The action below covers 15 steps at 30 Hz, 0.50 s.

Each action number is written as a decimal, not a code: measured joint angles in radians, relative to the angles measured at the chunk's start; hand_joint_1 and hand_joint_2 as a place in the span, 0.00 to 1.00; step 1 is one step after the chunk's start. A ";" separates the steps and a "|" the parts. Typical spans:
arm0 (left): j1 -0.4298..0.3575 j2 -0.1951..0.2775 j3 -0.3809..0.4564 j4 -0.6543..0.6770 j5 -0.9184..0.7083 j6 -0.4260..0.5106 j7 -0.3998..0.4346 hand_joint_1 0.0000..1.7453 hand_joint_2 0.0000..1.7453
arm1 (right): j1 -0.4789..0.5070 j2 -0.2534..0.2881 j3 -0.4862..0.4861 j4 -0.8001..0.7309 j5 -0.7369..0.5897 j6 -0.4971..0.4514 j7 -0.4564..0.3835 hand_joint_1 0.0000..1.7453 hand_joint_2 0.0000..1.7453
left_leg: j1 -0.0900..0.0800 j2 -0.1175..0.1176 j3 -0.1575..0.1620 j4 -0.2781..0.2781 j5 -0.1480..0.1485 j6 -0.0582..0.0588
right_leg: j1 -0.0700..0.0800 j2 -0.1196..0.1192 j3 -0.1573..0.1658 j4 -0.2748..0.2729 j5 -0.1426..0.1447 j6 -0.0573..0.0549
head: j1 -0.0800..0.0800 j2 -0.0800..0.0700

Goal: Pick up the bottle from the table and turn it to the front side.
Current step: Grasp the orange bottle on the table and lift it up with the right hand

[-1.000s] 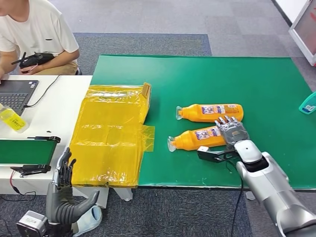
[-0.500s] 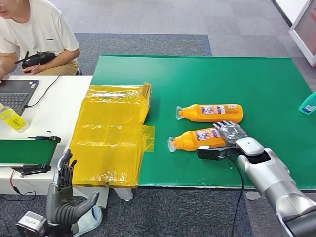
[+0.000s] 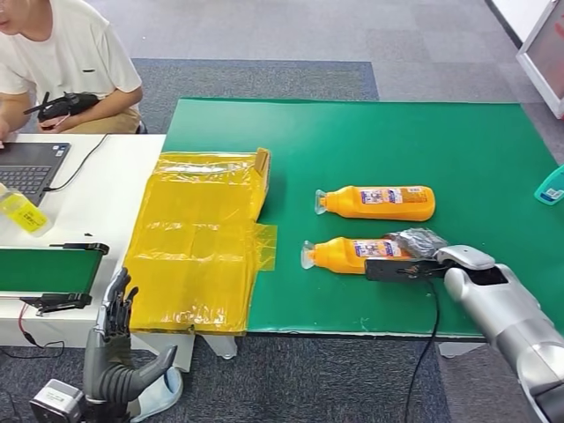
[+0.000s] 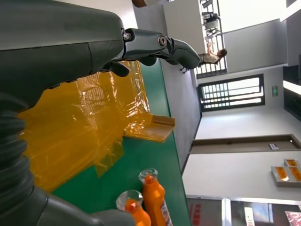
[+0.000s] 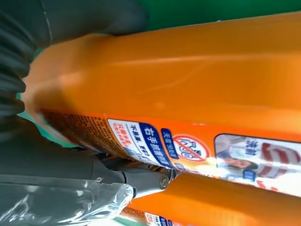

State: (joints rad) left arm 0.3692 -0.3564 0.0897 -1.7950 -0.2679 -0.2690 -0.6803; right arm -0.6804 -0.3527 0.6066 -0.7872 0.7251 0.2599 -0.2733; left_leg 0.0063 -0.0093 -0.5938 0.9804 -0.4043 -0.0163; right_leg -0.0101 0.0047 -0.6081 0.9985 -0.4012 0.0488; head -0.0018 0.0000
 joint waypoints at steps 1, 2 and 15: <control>-0.001 0.001 0.000 0.002 0.000 0.002 -0.001 0.00 1.00 | 0.024 -0.018 0.000 -0.033 -0.062 -0.011 -0.016 1.00 1.00 | 0.000 0.000 0.000 0.000 0.000 0.000 | 0.000 0.000 0.000 0.000 0.000 0.000 | 0.000 0.000; -0.003 0.001 -0.001 0.004 0.002 0.006 -0.001 0.00 1.00 | 0.052 -0.035 -0.004 -0.072 -0.124 -0.026 -0.033 1.00 1.00 | 0.000 0.000 0.000 0.000 -0.001 0.000 | 0.000 0.000 0.000 0.000 0.000 0.000 | 0.000 0.000; -0.016 0.010 -0.034 0.009 0.007 0.033 0.013 0.00 1.00 | 0.353 -0.015 -0.189 -0.437 -0.335 -0.149 -0.147 1.00 1.00 | 0.000 0.000 -0.002 0.000 -0.001 0.000 | 0.000 0.000 -0.001 0.000 -0.001 0.000 | 0.000 0.000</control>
State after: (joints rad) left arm 0.3531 -0.3468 0.0562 -1.7861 -0.2606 -0.2359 -0.6673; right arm -0.3276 -0.3676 0.4177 -1.2238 0.3903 0.1109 -0.4203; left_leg 0.0065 -0.0093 -0.5955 0.9799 -0.4056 -0.0164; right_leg -0.0097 0.0048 -0.6093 0.9987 -0.4022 0.0483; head -0.0013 0.0000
